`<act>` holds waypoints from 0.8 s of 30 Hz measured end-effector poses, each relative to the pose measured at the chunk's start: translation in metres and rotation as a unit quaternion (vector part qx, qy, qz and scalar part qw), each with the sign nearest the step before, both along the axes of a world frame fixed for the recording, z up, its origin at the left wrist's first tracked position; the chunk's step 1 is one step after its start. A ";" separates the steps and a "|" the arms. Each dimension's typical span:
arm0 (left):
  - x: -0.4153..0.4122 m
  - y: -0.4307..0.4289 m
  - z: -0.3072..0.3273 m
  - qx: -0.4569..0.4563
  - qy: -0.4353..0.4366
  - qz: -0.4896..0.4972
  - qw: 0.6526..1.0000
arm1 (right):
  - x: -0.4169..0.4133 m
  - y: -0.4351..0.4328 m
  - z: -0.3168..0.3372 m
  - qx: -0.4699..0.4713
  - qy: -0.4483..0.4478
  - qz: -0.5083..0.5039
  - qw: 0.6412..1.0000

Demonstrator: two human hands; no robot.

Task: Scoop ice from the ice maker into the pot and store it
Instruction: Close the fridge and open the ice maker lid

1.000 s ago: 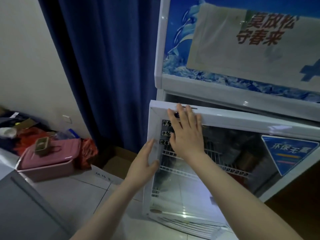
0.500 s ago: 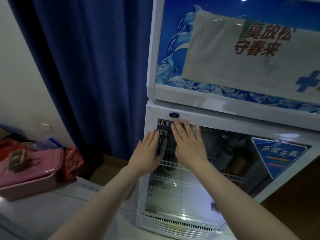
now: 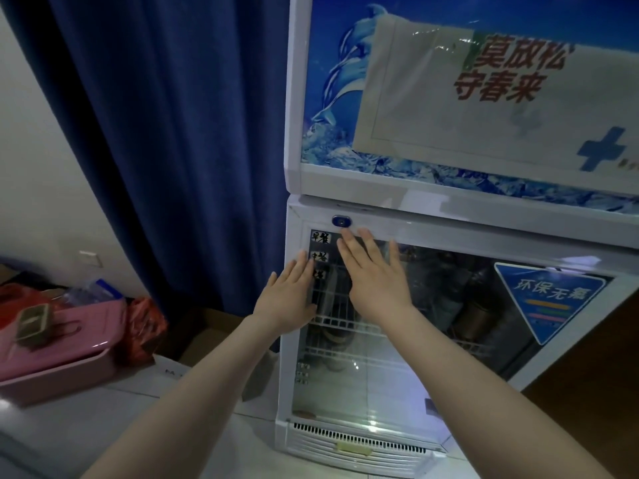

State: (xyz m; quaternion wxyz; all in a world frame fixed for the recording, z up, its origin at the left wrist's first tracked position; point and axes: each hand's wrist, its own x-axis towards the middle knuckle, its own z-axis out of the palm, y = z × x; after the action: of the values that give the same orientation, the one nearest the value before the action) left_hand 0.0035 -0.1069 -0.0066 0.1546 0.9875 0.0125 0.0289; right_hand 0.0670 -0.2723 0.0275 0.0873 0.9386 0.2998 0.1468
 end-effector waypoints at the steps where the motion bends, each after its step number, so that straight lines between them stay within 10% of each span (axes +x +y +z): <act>1: -0.001 0.000 0.002 -0.009 -0.001 -0.003 1.000 | -0.003 0.001 0.001 0.000 0.003 0.000 1.000; 12: -0.088 -0.007 -0.010 -0.129 -0.066 0.071 0.987 | -0.047 0.011 -0.019 0.105 0.169 0.125 0.972; 24: -0.296 0.039 -0.016 -0.367 -0.168 0.322 0.856 | -0.172 0.106 -0.021 0.334 0.505 0.273 0.748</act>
State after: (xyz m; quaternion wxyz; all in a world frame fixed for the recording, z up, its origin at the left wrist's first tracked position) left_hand -0.2929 -0.0674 -0.0229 0.4877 0.7798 0.3136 0.2361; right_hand -0.1054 -0.1663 0.0067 -0.4393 0.7232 0.4755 -0.2405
